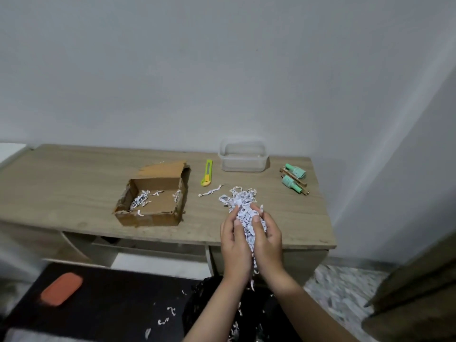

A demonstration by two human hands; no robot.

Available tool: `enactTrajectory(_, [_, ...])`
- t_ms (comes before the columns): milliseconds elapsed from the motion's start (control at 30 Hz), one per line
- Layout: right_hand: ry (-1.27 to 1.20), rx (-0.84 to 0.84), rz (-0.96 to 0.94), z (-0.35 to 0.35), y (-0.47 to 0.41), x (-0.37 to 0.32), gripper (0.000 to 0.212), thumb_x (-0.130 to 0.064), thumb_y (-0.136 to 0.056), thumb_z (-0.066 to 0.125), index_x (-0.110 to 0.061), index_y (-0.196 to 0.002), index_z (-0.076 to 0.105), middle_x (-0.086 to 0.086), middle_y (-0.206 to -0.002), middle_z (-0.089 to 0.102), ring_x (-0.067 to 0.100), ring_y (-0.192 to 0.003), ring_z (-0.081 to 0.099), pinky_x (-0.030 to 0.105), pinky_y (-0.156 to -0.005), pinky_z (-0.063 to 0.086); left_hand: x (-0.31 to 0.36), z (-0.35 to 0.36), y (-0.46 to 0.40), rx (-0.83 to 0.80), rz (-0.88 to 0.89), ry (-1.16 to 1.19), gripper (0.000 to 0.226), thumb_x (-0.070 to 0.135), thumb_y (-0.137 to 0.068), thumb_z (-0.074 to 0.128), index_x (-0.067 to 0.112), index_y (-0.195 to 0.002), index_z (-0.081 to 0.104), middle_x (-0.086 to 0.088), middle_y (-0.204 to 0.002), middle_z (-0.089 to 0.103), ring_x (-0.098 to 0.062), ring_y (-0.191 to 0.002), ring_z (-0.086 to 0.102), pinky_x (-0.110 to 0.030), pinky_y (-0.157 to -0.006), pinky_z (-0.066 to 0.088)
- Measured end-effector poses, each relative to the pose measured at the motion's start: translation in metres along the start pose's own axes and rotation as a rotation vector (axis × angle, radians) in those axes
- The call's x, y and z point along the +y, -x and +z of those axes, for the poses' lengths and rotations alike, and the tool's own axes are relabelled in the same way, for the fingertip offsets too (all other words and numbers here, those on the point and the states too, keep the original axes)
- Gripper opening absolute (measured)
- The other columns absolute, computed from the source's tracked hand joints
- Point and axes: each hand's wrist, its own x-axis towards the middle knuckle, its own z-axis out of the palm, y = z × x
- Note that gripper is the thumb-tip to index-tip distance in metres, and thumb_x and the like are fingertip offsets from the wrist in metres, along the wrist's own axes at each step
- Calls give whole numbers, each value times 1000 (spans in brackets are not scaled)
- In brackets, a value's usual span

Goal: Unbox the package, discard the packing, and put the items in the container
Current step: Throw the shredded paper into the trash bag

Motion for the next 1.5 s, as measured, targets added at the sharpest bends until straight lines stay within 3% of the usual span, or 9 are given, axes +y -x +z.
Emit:
enactTrajectory(167, [-23, 28, 22, 4, 39, 3, 24, -15, -94, 51, -20, -113, 64, -5, -115, 67, 3, -109, 61, 22, -93, 48, -8, -26, 26, 3, -5, -29, 30, 17, -99, 39, 34, -115, 57, 4, -129, 55, -7, -121, 49, -38, -108, 38])
enactTrajectory(267, [-25, 31, 60, 11, 67, 8, 26, -9, -95, 49, -24, -110, 63, -4, -114, 67, -1, -105, 62, 16, -88, 48, -13, -48, 43, -5, -55, -26, 31, 17, -99, 39, 39, -111, 57, 5, -128, 56, -8, -120, 51, -41, -107, 39])
enactTrajectory(433, [-39, 42, 138, 21, 111, 31, 32, -24, -89, 50, -12, -116, 62, 8, -116, 68, 22, -111, 62, 37, -95, 49, -31, -83, 71, 11, -122, -33, 31, 16, -99, 38, 36, -112, 57, 3, -127, 57, -11, -120, 52, -44, -106, 40])
enactTrajectory(700, [63, 89, 250, 26, 168, 64, 21, -11, -93, 49, -23, -101, 64, -4, -101, 69, -4, -91, 65, 11, -78, 49, -77, -127, 106, 2, -233, -97, 26, 22, -96, 42, 37, -109, 58, -1, -127, 57, -13, -120, 52, -43, -107, 38])
enactTrajectory(833, [117, 103, 318, 21, 178, 91, 25, -28, -84, 49, -23, -103, 65, 1, -107, 70, 11, -102, 65, 26, -90, 49, -102, -132, 109, -1, -347, -129, 23, 28, -90, 43, 35, -105, 58, -3, -125, 58, -16, -118, 53, -44, -107, 38])
enactTrajectory(1000, [165, 117, 428, 10, 168, 121, 21, -10, -93, 52, -27, -91, 64, -4, -96, 68, 0, -89, 61, 12, -82, 46, -129, -128, 101, -46, -460, -180, 29, 24, -95, 41, 24, -120, 56, -2, -129, 55, -16, -120, 51, -40, -108, 37])
enactTrajectory(1167, [179, 117, 603, -1, 144, 172, 24, -20, -92, 55, -12, -114, 62, 4, -113, 64, 15, -103, 59, 27, -88, 46, -171, -119, 77, -47, -562, -226, 34, 17, -99, 38, 14, -131, 49, -1, -132, 52, -17, -123, 47, -32, -107, 35])
enactTrajectory(1333, [184, 127, 735, -8, 111, 235, 20, -27, -93, 53, -18, -110, 61, 0, -97, 62, 15, -87, 58, 29, -77, 47, -231, -113, 44, -12, -689, -176, 38, 23, -98, 42, 13, -134, 43, -10, -133, 51, -24, -118, 50, -38, -104, 39])
enactTrajectory(1500, [200, 66, 796, -17, 84, 288, 32, -39, -86, 53, -18, -108, 62, 0, -101, 60, 13, -90, 58, 32, -81, 48, -270, -115, 12, 42, -736, -103, 40, 25, -99, 40, 12, -136, 39, -1, -105, 60, -9, -83, 54, -12, -69, 48])
